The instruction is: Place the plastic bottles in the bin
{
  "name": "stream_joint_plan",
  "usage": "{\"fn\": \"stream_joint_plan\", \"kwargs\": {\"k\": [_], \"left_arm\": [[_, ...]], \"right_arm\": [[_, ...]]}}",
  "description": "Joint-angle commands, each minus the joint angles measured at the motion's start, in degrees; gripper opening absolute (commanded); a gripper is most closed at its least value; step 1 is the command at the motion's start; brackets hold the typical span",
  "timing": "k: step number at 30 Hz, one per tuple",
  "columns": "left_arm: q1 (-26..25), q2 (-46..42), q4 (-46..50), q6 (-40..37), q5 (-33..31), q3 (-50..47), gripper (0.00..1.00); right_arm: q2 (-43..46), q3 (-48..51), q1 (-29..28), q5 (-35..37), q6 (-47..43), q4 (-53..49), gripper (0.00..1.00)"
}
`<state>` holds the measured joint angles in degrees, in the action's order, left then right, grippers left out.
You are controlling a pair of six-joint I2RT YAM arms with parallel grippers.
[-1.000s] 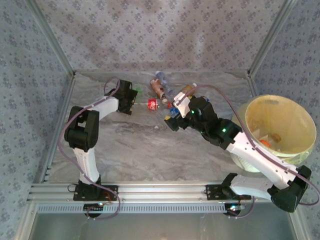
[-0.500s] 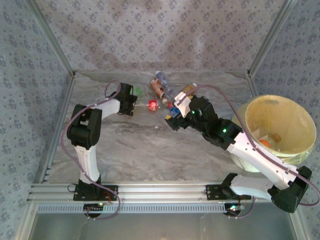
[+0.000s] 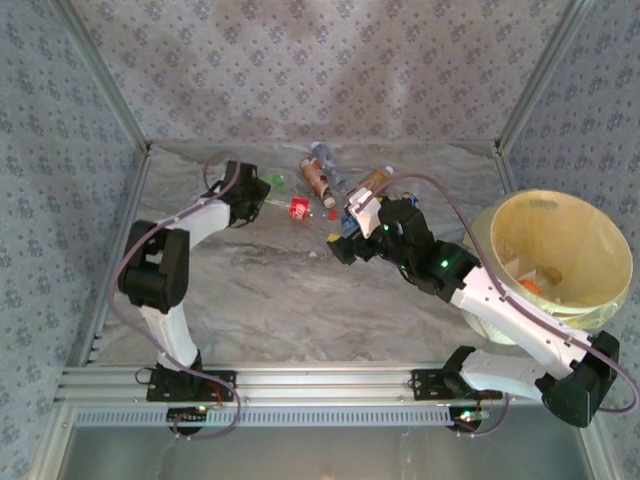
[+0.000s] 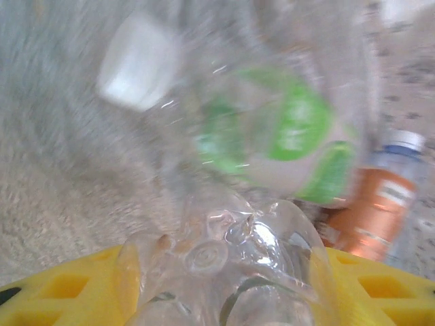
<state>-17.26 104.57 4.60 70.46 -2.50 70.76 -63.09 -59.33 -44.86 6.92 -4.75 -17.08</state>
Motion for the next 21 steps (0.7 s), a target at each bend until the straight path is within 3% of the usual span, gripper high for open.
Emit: {"fn": "stream_joint_plan", "kwargs": {"k": [1,5,10,16,21], "left_arm": [[-0.2,-8.3,-3.0,-15.4,-1.8,1.3,0.53],[-2.0,-14.3,-2.6,-31.0,2.5,3.5,0.53],[-5.7,-19.1,2.3,-45.3,11.0,7.0,0.53],[-11.7,-20.6,7.3,-54.9,21.1,11.1,0.52],[-15.0,-21.3,4.6,-55.4,27.8,11.5,0.52]], "right_arm": [[-0.5,-0.3,2.4,-6.1,5.8,2.2,1.00],[-1.6,-1.8,6.8,-14.8,10.9,1.9,1.00],[-2.9,-3.8,10.1,-19.2,15.2,2.5,1.00],[-6.3,-6.5,11.8,-31.1,17.5,3.6,1.00],[-9.2,-8.1,11.8,-32.0,19.5,4.8,1.00]]}}
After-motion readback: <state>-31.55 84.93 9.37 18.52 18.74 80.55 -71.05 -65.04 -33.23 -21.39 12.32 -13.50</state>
